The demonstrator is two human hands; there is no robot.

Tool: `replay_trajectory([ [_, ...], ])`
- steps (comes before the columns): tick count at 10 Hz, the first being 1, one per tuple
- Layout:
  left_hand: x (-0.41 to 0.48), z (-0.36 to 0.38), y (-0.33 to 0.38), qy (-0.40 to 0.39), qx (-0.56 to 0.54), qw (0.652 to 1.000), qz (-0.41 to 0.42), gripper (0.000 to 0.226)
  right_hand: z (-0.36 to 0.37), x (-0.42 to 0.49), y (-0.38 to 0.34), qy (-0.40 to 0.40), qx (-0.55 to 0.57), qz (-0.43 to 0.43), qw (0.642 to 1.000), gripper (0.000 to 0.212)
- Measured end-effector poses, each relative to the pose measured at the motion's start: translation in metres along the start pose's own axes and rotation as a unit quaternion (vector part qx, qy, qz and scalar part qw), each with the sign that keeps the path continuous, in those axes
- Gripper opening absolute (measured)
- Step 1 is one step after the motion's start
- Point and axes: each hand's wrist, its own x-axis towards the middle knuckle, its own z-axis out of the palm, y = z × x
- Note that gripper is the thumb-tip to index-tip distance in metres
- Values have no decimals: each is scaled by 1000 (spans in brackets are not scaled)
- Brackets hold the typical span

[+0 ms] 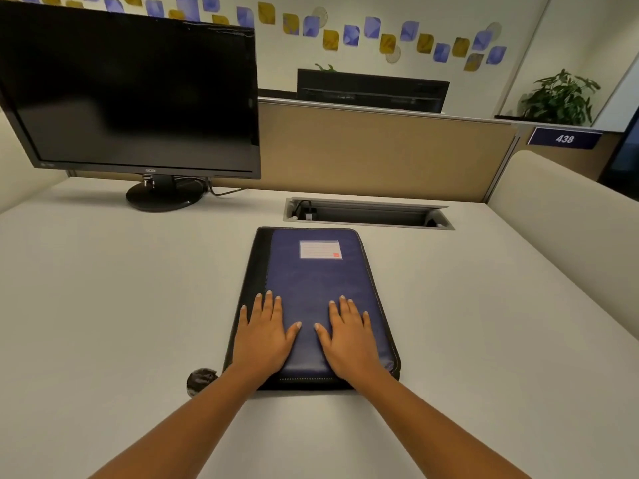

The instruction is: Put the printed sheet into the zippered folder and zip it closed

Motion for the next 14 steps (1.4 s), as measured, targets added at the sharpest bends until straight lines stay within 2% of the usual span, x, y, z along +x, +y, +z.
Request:
replay_trajectory([
  [1,-12,4,8,-11,15,1000,18,68,10,-8,-8,5,-15,-9,1000,133],
  [2,-15,3,9,-11,6,1000,28,67,10,-11,-8,3,-18,-16,1000,128],
  [3,-12,2,8,-11,3,999,32,67,7,-10,-9,-2,-8,-20,1000,83],
  [4,-10,2,8,-8,4,999,35,67,4,-7,-9,-12,-9,-17,1000,58],
  [11,-7,0,7,-20,13,999,42,68,2,0,-11,-22,-7,6,1000,61],
  [12,-3,-11,7,11,32,997,65,68,-5,4,-14,-1,25,15,1000,61],
  [14,28,-80,17,157,41,980,113,66,-55,35,-35,116,40,-10,992,54],
])
